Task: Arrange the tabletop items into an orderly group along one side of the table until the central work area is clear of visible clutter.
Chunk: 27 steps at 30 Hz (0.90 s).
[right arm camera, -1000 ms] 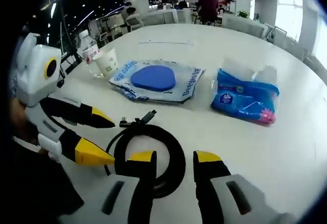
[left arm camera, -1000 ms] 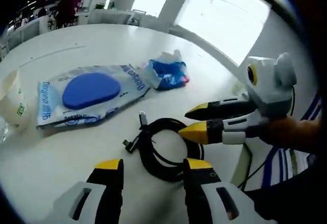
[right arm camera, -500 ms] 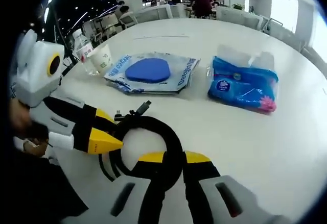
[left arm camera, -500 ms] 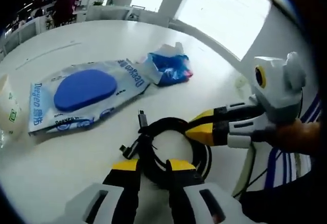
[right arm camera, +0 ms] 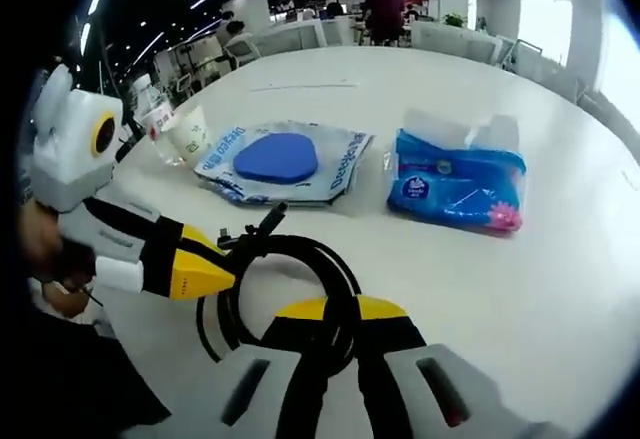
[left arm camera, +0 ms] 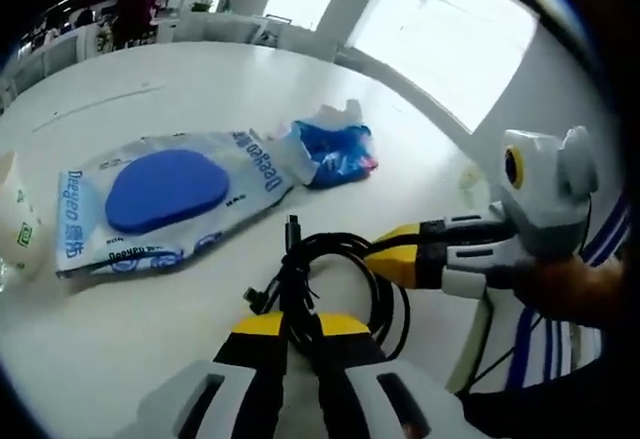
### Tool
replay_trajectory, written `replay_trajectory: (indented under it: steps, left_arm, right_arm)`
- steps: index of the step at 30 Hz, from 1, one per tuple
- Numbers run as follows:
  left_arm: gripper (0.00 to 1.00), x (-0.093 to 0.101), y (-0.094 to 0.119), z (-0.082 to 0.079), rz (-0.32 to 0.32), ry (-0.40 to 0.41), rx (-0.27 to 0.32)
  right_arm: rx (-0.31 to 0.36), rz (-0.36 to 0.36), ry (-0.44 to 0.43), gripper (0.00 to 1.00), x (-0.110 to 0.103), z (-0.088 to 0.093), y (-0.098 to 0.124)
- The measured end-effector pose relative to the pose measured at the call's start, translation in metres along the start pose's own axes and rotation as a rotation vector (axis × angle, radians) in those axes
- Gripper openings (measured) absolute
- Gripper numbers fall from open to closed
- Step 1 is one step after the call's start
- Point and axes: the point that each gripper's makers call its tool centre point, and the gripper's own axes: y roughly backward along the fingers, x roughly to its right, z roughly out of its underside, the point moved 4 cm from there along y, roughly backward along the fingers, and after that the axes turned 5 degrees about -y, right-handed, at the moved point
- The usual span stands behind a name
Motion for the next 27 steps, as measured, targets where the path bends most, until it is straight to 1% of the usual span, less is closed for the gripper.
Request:
replay_trajectory:
  steps: [5,10,12,14,18,20,21,22,23,27]
  left_arm:
    - [0.08,0.001,-0.008,-0.006,0.006,-0.008,-0.012]
    - [0.08,0.003,-0.011,-0.009,0.001,-0.015,-0.024]
    - [0.08,0.002,-0.014,-0.011,-0.015,-0.041,-0.031]
    - [0.09,0.002,-0.015,-0.01,-0.021,-0.044,-0.048]
    - [0.1,0.001,-0.015,-0.007,-0.027,-0.053,-0.055]
    - [0.1,0.0,-0.016,-0.007,-0.023,-0.055,-0.055]
    - [0.11,0.0,-0.016,-0.007,-0.023,-0.052,-0.057]
    - [0.11,0.0,-0.016,-0.007,-0.024,-0.054,-0.058]
    - [0.12,0.0,-0.016,-0.007,-0.026,-0.055,-0.058]
    - [0.16,0.0,-0.012,-0.003,-0.019,-0.052,-0.048]
  right_arm:
    - [-0.01,0.014,0.005,0.04,0.01,0.0,-0.004]
    - [-0.022,0.021,0.002,0.04,0.014,0.001,-0.005]
    - [-0.026,0.018,-0.007,0.04,0.017,0.002,-0.008]
    - [-0.03,0.019,-0.005,0.04,0.015,0.002,-0.007]
    - [-0.04,0.023,-0.002,0.04,0.016,0.003,-0.009]
    - [-0.04,0.019,0.002,0.01,0.014,0.004,-0.008]
    - [-0.038,0.019,0.0,0.01,0.012,0.005,-0.009]
    - [-0.038,0.034,0.023,0.01,0.012,0.005,-0.009]
    - [-0.036,0.035,0.028,0.01,0.011,0.006,-0.009]
    - [-0.03,0.036,0.023,0.02,0.013,0.005,-0.007]
